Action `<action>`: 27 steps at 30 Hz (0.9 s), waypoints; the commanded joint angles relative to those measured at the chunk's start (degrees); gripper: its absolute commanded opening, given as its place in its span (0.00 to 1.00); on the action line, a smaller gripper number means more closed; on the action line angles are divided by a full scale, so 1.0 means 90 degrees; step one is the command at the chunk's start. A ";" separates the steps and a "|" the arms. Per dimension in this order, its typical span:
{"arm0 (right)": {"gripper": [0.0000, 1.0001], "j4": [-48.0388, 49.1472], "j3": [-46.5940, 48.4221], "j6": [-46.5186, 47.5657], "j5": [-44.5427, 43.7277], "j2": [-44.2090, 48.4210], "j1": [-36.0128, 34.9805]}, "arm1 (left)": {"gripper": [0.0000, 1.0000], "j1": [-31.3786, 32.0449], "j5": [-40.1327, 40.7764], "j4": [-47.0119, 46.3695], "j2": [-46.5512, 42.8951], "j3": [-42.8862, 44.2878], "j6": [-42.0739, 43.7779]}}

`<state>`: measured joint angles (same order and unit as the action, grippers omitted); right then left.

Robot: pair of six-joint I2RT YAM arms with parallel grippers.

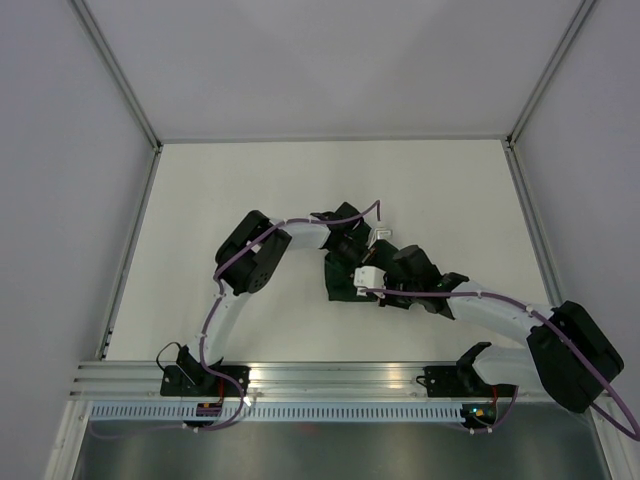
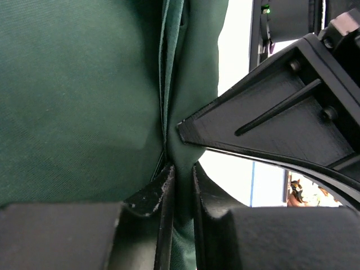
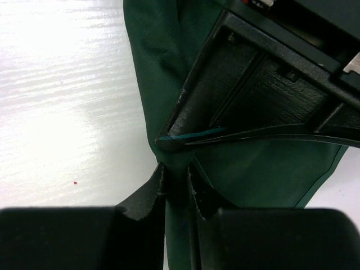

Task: Fold the napkin, place the utensils inside, and roll it up
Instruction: Roll the napkin at the center of the board.

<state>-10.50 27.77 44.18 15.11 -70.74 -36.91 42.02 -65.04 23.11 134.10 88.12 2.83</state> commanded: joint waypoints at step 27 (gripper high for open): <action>0.02 -0.1761 0.1366 0.0490 0.1708 -0.1865 0.0867 | 0.44 -0.1309 0.4058 -0.2768 -0.3180 -0.2357 -0.1583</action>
<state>-16.34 38.44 45.47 25.10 -83.15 -31.59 30.96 -37.58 10.50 112.55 70.24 -4.47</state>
